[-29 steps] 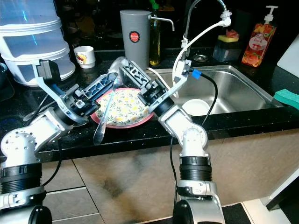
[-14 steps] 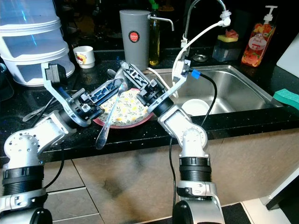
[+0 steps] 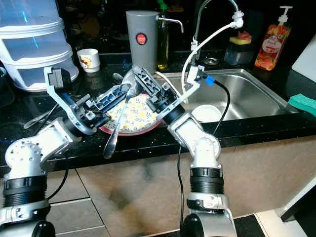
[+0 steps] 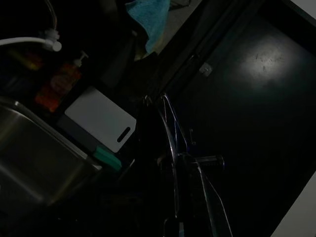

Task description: Kitchen organization

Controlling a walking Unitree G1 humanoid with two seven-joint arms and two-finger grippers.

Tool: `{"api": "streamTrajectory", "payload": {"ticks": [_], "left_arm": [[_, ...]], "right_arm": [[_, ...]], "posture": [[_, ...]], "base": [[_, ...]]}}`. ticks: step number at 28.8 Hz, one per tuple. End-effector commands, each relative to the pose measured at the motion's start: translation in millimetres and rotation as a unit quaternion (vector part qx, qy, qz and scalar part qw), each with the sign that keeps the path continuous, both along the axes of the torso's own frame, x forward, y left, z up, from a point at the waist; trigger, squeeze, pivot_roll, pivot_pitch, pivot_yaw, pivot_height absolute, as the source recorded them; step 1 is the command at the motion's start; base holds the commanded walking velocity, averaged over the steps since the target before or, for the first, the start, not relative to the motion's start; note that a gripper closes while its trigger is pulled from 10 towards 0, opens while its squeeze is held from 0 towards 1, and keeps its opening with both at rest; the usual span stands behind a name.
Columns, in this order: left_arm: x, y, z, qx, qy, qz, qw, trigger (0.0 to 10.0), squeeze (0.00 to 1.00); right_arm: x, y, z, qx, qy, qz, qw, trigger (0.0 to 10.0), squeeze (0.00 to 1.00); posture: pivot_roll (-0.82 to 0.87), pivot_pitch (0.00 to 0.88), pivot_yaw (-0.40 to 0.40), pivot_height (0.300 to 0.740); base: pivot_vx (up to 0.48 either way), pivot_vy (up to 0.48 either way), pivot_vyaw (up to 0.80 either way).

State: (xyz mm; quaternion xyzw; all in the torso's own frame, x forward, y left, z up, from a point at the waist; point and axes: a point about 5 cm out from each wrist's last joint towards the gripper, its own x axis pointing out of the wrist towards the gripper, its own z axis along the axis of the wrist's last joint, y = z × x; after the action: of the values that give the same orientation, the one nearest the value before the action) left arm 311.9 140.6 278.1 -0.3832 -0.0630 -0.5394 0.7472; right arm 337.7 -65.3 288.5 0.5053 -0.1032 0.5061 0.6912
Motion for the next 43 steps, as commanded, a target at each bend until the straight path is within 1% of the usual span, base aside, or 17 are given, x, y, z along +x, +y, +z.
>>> {"api": "streamTrajectory", "payload": {"ticks": [1, 10, 11, 12, 16, 17, 23, 24, 25, 28, 29, 30, 33, 34, 38, 41, 43], "left_arm": [[9.2, 1.4, -9.9, 0.024, 0.035, 0.045, 0.998, 10.0, 1.00], [15.7, 10.1, -6.7, 0.012, 0.042, 0.078, 0.996, 10.0, 1.00], [17.0, 12.2, -6.7, 0.014, 0.042, 0.086, 0.995, 10.0, 0.11], [18.0, 14.5, -6.4, 0.011, 0.043, 0.092, 0.995, 10.0, 0.00], [21.4, 21.8, -4.4, 0.007, 0.037, 0.120, 0.992, 10.0, 0.00], [25.0, 27.3, -3.3, 0.013, 0.031, 0.154, 0.987, 10.0, 0.00], [32.2, 35.7, 1.1, 0.031, 0.016, 0.219, 0.975, 10.0, 0.00], [33.5, 33.6, 0.9, 0.074, -0.007, 0.242, 0.967, 10.0, 0.00], [33.5, 33.6, 0.9, 0.074, -0.007, 0.242, 0.967, 10.0, 0.00], [33.5, 13.8, -1.6, 0.203, -0.096, 0.280, 0.933, 10.0, 0.00], [33.5, 13.8, -1.6, 0.203, -0.096, 0.280, 0.933, 10.0, 0.00], [36.3, -0.5, -2.2, 0.258, -0.141, 0.302, 0.907, 10.0, 0.00], [37.3, -5.8, -2.8, 0.277, -0.158, 0.306, 0.897, 10.0, 0.00], [38.3, -14.4, -4.6, 0.300, -0.180, 0.300, 0.888, 10.0, 0.00], [42.9, -41.0, -5.7, 0.299, -0.199, 0.274, 0.892, 10.0, 0.00], [44.6, -50.1, -6.8, 0.300, -0.200, 0.262, 0.895, 10.0, 0.00], [45.7, -53.9, -8.4, 0.309, -0.210, 0.263, 0.890, 10.0, 0.00]], "right_arm": [[-0.5, -4.3, 3.9, 0.012, -0.003, -0.011, 1.000, 0.0, 0.00], [6.4, -18.1, 9.5, 0.046, 0.010, -0.029, 0.998, 0.0, 0.00], [7.8, -21.0, 10.6, 0.049, 0.010, -0.033, 0.998, 0.0, 0.00], [9.3, -23.6, 11.6, 0.052, 0.011, -0.038, 0.998, 0.0, 0.00], [14.3, -33.7, 14.9, 0.057, 0.010, -0.061, 0.996, 0.0, 0.00], [19.1, -43.0, 17.5, 0.059, 0.010, -0.090, 0.994, 0.0, 0.00], [31.8, -71.6, 26.8, 0.078, 0.017, -0.188, 0.979, 0.0, 0.00], [36.2, -85.7, 31.9, 0.080, 0.015, -0.246, 0.966, 0.0, 0.00], [36.2, -85.7, 31.9, 0.080, 0.015, -0.246, 0.966, 0.0, 0.00], [41.8, -117.7, 42.4, 0.036, -0.011, -0.426, 0.904, 0.0, 0.00], [41.8, -117.7, 42.4, 0.036, -0.011, -0.426, 0.904, 0.0, 0.00], [43.4, -120.2, 43.3, -0.006, -0.030, -0.486, 0.874, 0.0, 0.00], [44.5, -119.0, 42.7, -0.019, -0.035, -0.498, 0.866, 0.0, 0.00], [47.0, -117.0, 39.5, -0.037, -0.035, -0.513, 0.857, 0.0, 0.00], [56.7, -108.8, 23.8, -0.088, -0.021, -0.556, 0.826, 0.0, 0.00], [60.0, -103.8, 18.1, -0.105, -0.016, -0.564, 0.819, 0.0, 0.00], [62.9, -96.9, 12.7, -0.120, -0.014, -0.572, 0.811, 0.0, 0.00]], "posture": [[0.08, 0.028, -0.008, 0.740], [0.08, 0.038, -0.008, 0.740], [0.08, 0.038, -0.008, 0.740], [0.08, 0.041, -0.007, 0.740], [0.07, 0.044, -0.007, 0.740], [0.07, 0.044, -0.007, 0.740], [0.08, 0.056, -0.012, 0.740], [0.08, 0.056, -0.012, 0.740], [0.08, 0.056, -0.012, 0.740], [0.09, 0.070, -0.008, 0.740], [0.09, 0.070, -0.008, 0.740], [0.09, 0.079, -0.002, 0.740], [0.09, 0.079, -0.002, 0.740], [0.09, 0.086, 0.002, 0.740], [0.11, 0.116, 0.009, 0.740], [0.11, 0.127, 0.012, 0.740], [0.12, 0.148, 0.014, 0.740]], "base": [[0.000, 0.000, 0.00], [0.000, 0.000, 0.00], [0.000, 0.000, 0.00], [0.000, 0.000, 0.00], [0.000, 0.000, 0.00], [0.000, 0.000, 0.00], [0.000, 0.000, 0.00], [0.000, 0.000, 0.00], [0.000, 0.000, 0.00], [0.000, 0.000, 0.00], [0.000, 0.000, 0.00], [0.000, 0.000, 0.00], [0.000, 0.000, 0.00], [0.000, 0.000, 0.00], [0.000, 0.000, 0.00], [0.000, 0.000, 0.00], [0.000, 0.000, 0.00]]}}
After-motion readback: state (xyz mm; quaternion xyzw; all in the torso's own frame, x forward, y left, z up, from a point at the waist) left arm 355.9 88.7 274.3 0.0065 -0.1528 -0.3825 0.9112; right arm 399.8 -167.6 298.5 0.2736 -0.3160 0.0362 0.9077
